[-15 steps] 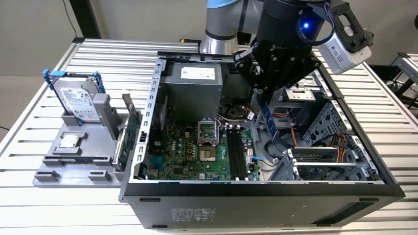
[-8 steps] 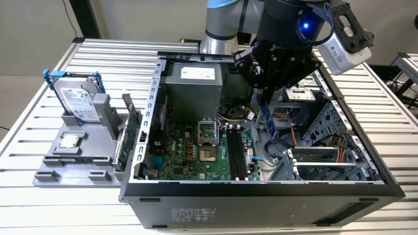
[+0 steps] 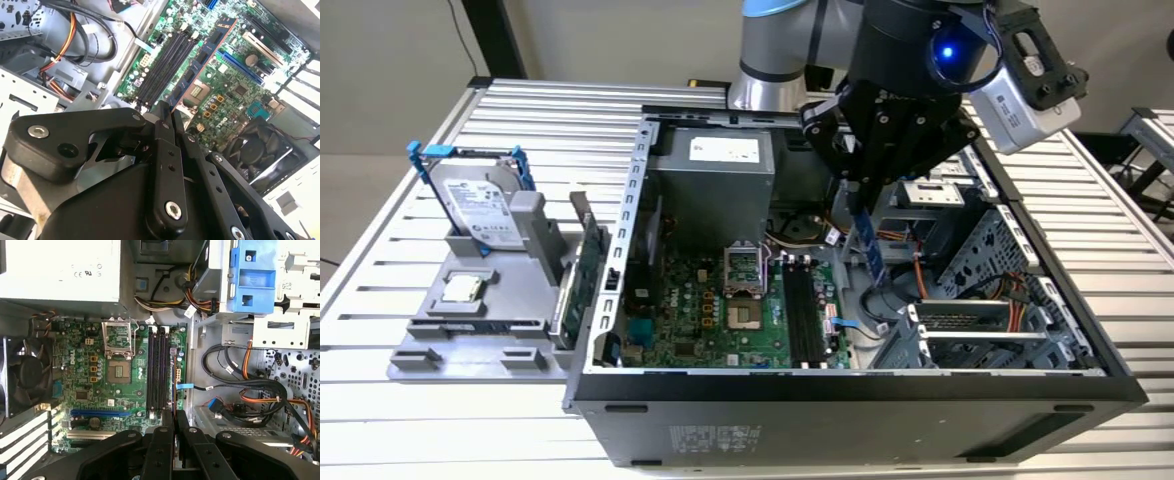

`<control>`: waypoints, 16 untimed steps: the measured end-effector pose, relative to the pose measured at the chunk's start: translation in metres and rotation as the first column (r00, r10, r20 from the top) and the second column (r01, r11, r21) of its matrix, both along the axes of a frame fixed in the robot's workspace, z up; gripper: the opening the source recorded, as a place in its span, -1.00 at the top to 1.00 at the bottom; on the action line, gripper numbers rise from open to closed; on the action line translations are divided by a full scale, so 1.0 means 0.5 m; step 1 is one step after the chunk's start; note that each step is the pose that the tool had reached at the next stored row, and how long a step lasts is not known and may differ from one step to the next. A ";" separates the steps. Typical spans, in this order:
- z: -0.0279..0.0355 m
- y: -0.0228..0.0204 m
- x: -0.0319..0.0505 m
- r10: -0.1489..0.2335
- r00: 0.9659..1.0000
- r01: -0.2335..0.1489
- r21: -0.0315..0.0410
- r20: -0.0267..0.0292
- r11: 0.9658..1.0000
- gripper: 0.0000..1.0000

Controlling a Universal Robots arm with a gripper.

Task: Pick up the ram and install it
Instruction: 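Insert the ram into the slot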

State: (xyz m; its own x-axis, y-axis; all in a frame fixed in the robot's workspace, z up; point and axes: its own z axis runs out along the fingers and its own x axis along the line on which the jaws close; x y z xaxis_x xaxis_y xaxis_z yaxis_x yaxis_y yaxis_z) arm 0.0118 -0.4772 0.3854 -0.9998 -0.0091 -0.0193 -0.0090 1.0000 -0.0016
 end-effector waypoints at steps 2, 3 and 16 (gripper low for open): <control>0.000 0.0001 0.002 0.000 1.000 0.000 0.000 0.000 1.000 1.00; -0.001 0.0000 0.004 0.000 1.000 0.000 0.000 0.000 1.000 1.00; -0.015 0.0006 0.012 0.000 1.000 0.000 0.000 0.000 1.000 1.00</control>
